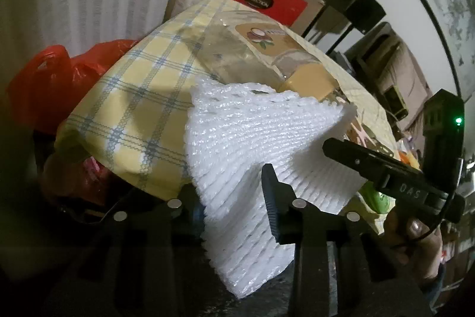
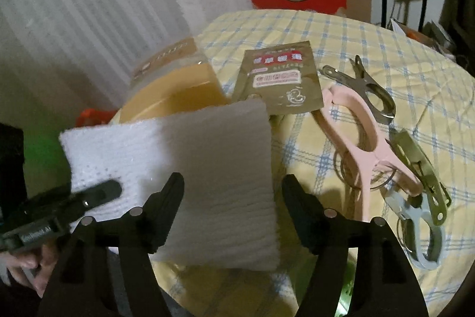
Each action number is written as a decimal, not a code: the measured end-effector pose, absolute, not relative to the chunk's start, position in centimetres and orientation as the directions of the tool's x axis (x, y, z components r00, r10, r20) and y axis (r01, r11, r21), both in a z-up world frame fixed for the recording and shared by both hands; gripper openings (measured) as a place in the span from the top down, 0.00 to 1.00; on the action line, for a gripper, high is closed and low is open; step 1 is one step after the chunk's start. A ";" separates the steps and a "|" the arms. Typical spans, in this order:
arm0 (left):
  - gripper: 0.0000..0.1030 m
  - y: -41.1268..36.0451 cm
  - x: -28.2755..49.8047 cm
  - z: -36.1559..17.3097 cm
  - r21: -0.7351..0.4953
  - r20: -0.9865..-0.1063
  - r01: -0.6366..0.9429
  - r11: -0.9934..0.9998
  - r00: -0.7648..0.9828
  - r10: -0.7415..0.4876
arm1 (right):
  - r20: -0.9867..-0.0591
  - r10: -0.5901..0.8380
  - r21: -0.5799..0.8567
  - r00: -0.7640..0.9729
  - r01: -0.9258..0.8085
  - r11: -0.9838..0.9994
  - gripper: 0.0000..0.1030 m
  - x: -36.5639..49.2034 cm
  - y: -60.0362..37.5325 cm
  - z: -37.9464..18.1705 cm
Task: Organize objects
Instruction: 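Close the right tool on the foam net stack beside the left tool, then lift the foam net stack off the table with both tools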
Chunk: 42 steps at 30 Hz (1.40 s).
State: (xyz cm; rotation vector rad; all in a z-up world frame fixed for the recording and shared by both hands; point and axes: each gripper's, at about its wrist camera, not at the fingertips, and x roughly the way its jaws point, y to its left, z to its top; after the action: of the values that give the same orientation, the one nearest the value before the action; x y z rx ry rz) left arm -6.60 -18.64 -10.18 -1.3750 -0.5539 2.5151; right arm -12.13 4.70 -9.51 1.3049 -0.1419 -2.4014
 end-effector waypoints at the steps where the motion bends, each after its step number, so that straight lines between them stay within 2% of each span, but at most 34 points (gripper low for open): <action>1: 0.71 -18.6 -6.6 -10.1 -0.420 -0.762 -0.016 -0.907 -0.537 0.362 | -0.784 -0.387 0.266 -0.485 0.301 -0.916 0.28 -12.2 4.5 -9.5; 5: 0.72 -18.4 -6.5 -10.1 -0.402 -0.765 -0.020 -0.915 -0.542 0.348 | -0.791 -0.367 0.226 -0.488 0.325 -0.918 0.28 -12.3 3.5 -9.5; 8: 0.73 -18.5 -6.4 -10.1 -0.397 -0.766 -0.019 -0.918 -0.543 0.343 | -0.800 -0.345 0.182 -0.491 0.350 -0.919 0.22 -11.7 2.4 -9.9; 11: 0.73 -18.5 -6.3 -10.1 -0.382 -0.771 -0.012 -0.924 -0.547 0.326 | -0.800 -0.335 0.159 -0.498 0.363 -0.918 0.21 -11.3 1.9 -10.1; 17: 0.73 -18.3 -6.3 -10.1 -0.370 -0.777 0.001 -0.929 -0.549 0.308 | -0.794 -0.302 0.124 -0.528 0.345 -0.930 0.33 -10.8 1.7 -10.3; 19: 0.73 -18.3 -6.3 -10.0 -0.369 -0.781 0.014 -0.929 -0.547 0.302 | -0.789 -0.300 0.123 -0.536 0.341 -0.932 0.41 -10.5 1.4 -10.3; 21: 0.73 -18.2 -6.3 -10.0 -0.360 -0.786 0.022 -0.933 -0.547 0.290 | -0.781 -0.306 0.123 -0.544 0.345 -0.930 0.55 -10.0 0.9 -10.2; 24: 0.75 -17.8 -6.3 -9.7 -0.341 -0.794 0.031 -0.940 -0.545 0.270 | -0.773 -0.295 0.106 -0.561 0.345 -0.933 0.64 -9.4 0.5 -9.9; 30: 0.84 -16.5 -5.0 -8.1 -0.315 -0.797 0.016 -0.949 -0.547 0.256 | -0.749 -0.280 0.094 -0.600 0.321 -0.942 0.67 -7.9 0.8 -8.7; 36: 0.86 -15.4 -3.3 -5.2 -0.322 -0.765 0.011 -0.947 -0.593 0.253 | -0.709 -0.276 0.086 -0.649 0.308 -0.947 0.70 -6.4 1.6 -5.1; 42: 0.86 -14.3 -2.0 -2.0 -0.293 -0.728 -0.007 -0.956 -0.646 0.228 | -0.653 -0.198 -0.007 -0.731 0.267 -0.964 0.70 -4.0 1.2 -2.4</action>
State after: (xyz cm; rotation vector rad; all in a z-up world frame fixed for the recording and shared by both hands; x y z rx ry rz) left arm -2.01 -14.32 -2.04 -1.2533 -0.4010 2.7075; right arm -3.97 1.24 -2.40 1.0038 0.1460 -2.7072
